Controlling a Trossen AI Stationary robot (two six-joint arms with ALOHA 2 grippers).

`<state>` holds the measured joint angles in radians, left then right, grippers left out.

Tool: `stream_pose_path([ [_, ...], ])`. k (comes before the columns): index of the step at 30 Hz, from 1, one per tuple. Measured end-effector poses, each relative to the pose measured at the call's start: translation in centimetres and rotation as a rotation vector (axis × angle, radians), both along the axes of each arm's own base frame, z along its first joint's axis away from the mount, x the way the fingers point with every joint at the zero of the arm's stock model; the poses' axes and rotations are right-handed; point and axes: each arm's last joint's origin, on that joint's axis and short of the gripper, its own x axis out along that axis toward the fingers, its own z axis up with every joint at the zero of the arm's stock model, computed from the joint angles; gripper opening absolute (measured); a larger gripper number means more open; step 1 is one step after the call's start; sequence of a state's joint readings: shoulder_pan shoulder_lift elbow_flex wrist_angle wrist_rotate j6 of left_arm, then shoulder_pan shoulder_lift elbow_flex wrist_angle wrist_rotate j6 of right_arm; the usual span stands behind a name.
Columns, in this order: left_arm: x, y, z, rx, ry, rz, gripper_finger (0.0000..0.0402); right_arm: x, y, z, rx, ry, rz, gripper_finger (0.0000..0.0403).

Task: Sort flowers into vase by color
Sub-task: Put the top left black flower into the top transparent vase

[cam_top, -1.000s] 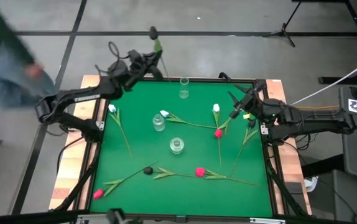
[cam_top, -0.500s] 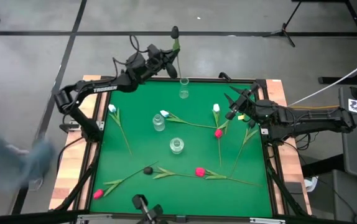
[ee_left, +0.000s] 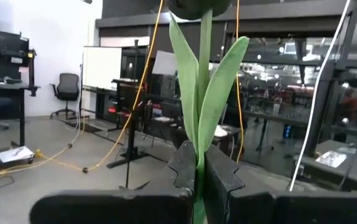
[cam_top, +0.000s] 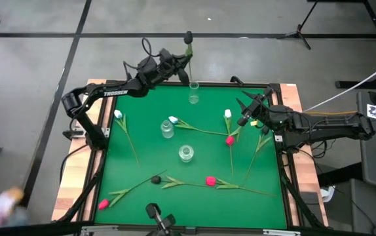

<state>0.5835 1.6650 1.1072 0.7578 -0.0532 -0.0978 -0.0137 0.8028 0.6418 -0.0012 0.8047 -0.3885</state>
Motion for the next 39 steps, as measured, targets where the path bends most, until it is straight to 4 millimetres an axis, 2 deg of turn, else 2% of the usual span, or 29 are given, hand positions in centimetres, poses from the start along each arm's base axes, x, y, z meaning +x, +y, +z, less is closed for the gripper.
stream_pose_path([
  [14, 1.4, 0.8, -3.4, -0.103, 0.067, -0.009, 0.0010, 0.0, 0.0, 0.0, 0.000, 0.001, 0.001, 0.0166],
  [22, 1.3, 0.7, -3.3, 0.015, 0.165, 0.012, 0.0095, 0.0, 0.0, 0.0, 0.000, 0.001, 0.003, 0.0166],
  [32, 1.3, 0.7, -4.9, -0.063, 0.306, -0.022, 0.0207, 0.1, 0.1, 0.0, -0.001, 0.009, 0.042, 0.0166],
  [39, -0.1, -0.6, -2.1, 0.015, 0.372, -0.026, 0.0245, 0.9, 0.4, -0.5, 0.022, 0.043, 0.179, 0.0166],
])
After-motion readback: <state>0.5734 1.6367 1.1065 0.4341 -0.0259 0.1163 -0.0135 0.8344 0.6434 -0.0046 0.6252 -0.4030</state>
